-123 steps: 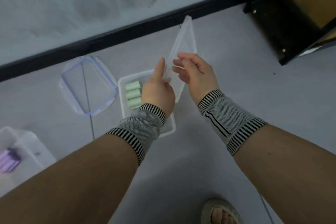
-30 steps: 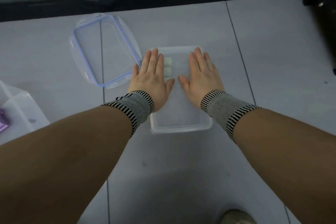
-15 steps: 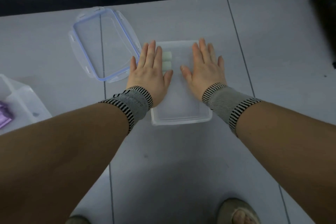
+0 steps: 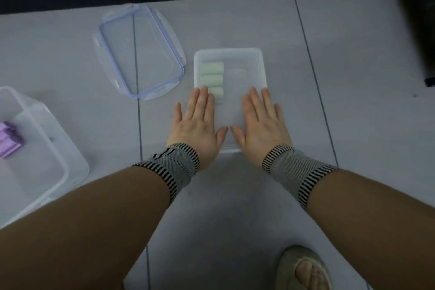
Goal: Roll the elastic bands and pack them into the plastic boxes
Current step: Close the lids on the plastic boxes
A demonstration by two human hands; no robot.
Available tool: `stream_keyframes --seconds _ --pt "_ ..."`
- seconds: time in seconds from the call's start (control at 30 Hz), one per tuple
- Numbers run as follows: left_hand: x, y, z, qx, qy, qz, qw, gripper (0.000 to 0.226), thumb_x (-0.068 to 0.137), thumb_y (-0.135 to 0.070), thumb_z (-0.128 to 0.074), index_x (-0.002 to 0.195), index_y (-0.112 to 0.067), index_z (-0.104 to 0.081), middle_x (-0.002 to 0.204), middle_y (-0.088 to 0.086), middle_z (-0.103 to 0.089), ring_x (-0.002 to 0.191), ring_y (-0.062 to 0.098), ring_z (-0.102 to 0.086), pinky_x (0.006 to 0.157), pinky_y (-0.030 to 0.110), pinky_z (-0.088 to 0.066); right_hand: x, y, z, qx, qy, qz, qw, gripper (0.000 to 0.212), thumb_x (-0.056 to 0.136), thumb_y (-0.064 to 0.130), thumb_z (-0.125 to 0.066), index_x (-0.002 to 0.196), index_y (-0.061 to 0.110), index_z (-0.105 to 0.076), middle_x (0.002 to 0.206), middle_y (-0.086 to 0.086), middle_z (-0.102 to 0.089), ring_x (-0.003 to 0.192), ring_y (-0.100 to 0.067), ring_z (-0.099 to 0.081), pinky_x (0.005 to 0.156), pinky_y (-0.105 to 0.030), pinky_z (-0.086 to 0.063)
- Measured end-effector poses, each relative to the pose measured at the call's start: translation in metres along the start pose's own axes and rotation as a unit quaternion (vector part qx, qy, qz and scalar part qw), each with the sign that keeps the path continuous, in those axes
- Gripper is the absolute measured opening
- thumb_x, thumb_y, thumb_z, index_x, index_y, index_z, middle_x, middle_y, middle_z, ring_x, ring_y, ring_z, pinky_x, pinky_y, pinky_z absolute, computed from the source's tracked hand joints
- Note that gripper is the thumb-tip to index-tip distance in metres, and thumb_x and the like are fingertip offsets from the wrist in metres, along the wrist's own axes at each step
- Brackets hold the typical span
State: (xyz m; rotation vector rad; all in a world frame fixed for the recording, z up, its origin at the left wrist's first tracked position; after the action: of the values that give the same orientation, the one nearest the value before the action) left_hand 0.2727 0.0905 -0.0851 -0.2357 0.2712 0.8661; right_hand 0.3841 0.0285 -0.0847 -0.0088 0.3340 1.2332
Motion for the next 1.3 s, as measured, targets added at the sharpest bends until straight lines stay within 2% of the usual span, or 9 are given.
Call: stream_keyframes --seconds 0.2,0.37,0.47,0.57,0.7,0.83,1.3 --pt "0.0 -0.002 0.004 0.023 0.029 0.005 0.999 0.075 0.093 -0.055 -0.01 0.147 -0.009 0.015 0.155 0.004 0.024 0.142 0.02 0.023 0.116 0.051 0.003 0.0 0.001 0.001 -0.007 0.031 -0.004 1.0 0.085 0.082 0.059 -0.006 0.15 0.009 -0.015 0.16 -0.007 -0.005 0.147 -0.028 0.002 0.116 -0.051 -0.008" --pt "-0.01 0.0 0.015 0.022 0.029 -0.029 0.999 0.085 0.086 -0.066 -0.011 0.147 -0.014 0.017 0.153 0.003 0.031 0.141 0.021 0.025 0.116 0.049 0.006 -0.007 -0.001 0.016 -0.017 -0.004 0.028 0.999 0.083 0.083 0.06 -0.024 0.147 0.008 -0.027 0.158 -0.01 -0.016 0.146 -0.031 -0.013 0.113 -0.055 -0.013" --pt "-0.024 -0.001 0.011 0.054 0.052 -0.054 0.996 0.093 0.084 -0.071 -0.017 0.146 -0.012 0.019 0.153 0.003 0.03 0.142 0.02 0.024 0.115 0.048 0.007 -0.026 -0.006 0.011 -0.062 0.025 0.069 0.995 0.088 0.08 0.064 -0.028 0.145 0.005 -0.03 0.156 -0.013 -0.022 0.144 -0.032 -0.019 0.112 -0.055 -0.018" --pt "-0.024 0.001 0.005 0.073 0.08 -0.044 0.993 0.093 0.087 -0.07 -0.023 0.147 -0.011 0.017 0.154 0.003 0.027 0.142 0.019 0.023 0.115 0.047 0.007 -0.033 -0.012 0.007 -0.094 0.061 0.071 0.991 0.086 0.082 0.064 -0.031 0.141 0.002 -0.039 0.15 -0.016 -0.034 0.139 -0.035 -0.032 0.108 -0.057 -0.026" --pt "-0.009 0.005 0.008 0.082 0.087 -0.042 0.992 0.092 0.088 -0.069 -0.024 0.147 -0.01 0.015 0.155 0.004 0.024 0.143 0.019 0.02 0.116 0.048 0.005 -0.019 -0.013 0.011 -0.093 0.066 0.078 0.99 0.08 0.091 0.057 -0.042 0.15 0.008 -0.018 0.159 -0.009 -0.012 0.147 -0.029 -0.009 0.116 -0.05 -0.008" --pt "0.018 0.017 0.019 0.099 0.09 -0.024 0.991 0.092 0.088 -0.069 -0.023 0.147 -0.009 0.014 0.156 0.004 0.022 0.144 0.02 0.018 0.116 0.048 0.005 0.012 -0.01 0.02 -0.086 0.068 0.075 0.991 0.075 0.096 0.053 -0.032 0.151 0.014 -0.002 0.16 -0.002 0.006 0.147 -0.023 0.005 0.117 -0.045 -0.001" --pt "0.121 0.052 0.065 0.101 0.058 -0.003 0.993 0.085 0.091 -0.063 -0.025 0.149 -0.01 0.008 0.158 0.004 0.015 0.145 0.019 0.012 0.116 0.048 0.002 0.127 -0.003 0.057 -0.09 0.041 0.076 0.992 0.063 0.099 0.043 -0.033 0.15 0.014 -0.009 0.16 -0.002 -0.002 0.147 -0.024 -0.001 0.119 -0.043 -0.007"
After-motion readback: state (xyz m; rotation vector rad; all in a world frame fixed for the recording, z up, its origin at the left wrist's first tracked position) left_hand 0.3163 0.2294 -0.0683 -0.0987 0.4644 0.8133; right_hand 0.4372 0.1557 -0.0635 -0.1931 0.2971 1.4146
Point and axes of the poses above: each hand's wrist, its own x-axis towards the middle knuckle, its own z-axis out of the back of the hand, y = z × x, the point moved 9 cm from there along x, towards the middle knuckle
